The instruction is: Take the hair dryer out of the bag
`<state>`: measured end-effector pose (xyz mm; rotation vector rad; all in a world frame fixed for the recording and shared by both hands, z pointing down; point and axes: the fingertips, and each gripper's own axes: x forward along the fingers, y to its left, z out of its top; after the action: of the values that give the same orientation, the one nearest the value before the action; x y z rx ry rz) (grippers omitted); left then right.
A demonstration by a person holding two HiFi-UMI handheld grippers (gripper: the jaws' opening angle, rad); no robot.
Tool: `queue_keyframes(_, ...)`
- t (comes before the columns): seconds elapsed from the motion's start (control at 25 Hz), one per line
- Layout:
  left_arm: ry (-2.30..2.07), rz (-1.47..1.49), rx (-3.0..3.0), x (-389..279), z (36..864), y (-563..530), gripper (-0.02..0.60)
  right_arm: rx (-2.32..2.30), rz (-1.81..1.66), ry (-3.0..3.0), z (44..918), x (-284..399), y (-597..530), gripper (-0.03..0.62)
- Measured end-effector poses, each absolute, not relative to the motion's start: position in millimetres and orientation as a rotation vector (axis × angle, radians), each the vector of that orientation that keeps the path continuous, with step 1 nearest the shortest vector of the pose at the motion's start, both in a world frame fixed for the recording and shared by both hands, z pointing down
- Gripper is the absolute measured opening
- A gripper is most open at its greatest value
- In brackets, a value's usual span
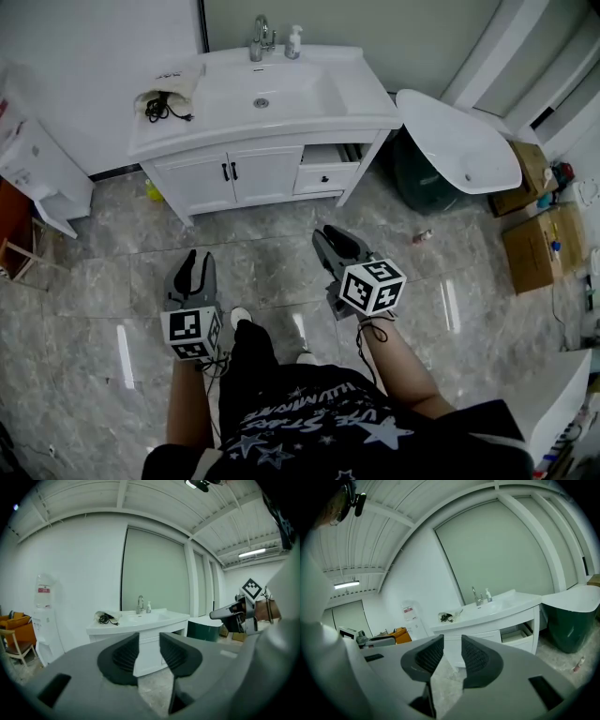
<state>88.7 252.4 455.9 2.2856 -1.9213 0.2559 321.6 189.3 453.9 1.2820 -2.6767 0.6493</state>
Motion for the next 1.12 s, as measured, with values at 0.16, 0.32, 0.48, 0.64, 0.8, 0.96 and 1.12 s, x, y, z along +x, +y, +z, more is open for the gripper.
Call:
queue_keyframes(0.16, -1.903, 0.261, 2.265, 54, 470, 214, 0.234, 1.305, 0.680, -2.655, 465, 292, 150, 0.184)
queue_keyframes(0.32, -1.883, 0.264, 2.260, 16, 475, 179, 0.273, 1.305, 0.690, -2.634, 466, 250, 113, 0.247)
queue_keyframes(0.48, -1.853, 0.235, 2.267, -14, 475, 155, 0.292, 1.322, 0.687, -2.622, 461, 214, 82, 0.292)
queue_keyframes(0.64, -1.820, 0.225, 2.249, -44, 486, 136, 0.305, 1.332, 0.688, -2.612, 463, 180, 61, 0.319)
queue_keyframes(0.8, -1.807, 0.240, 2.221, -70, 497, 116, 0.308, 1.297, 0.741, -2.592, 475, 156, 46, 0.325)
queue_keyframes(0.96, -1.814, 0.264, 2.197, -89, 505, 90, 0.308, 1.277, 0.800, -2.590, 483, 140, 17, 0.325)
queue_keyframes(1.12, -1.845, 0.283, 2.150, -109, 507, 58, 0.308, 1.208, 0.814, -2.614, 488, 111, -37, 0.324)
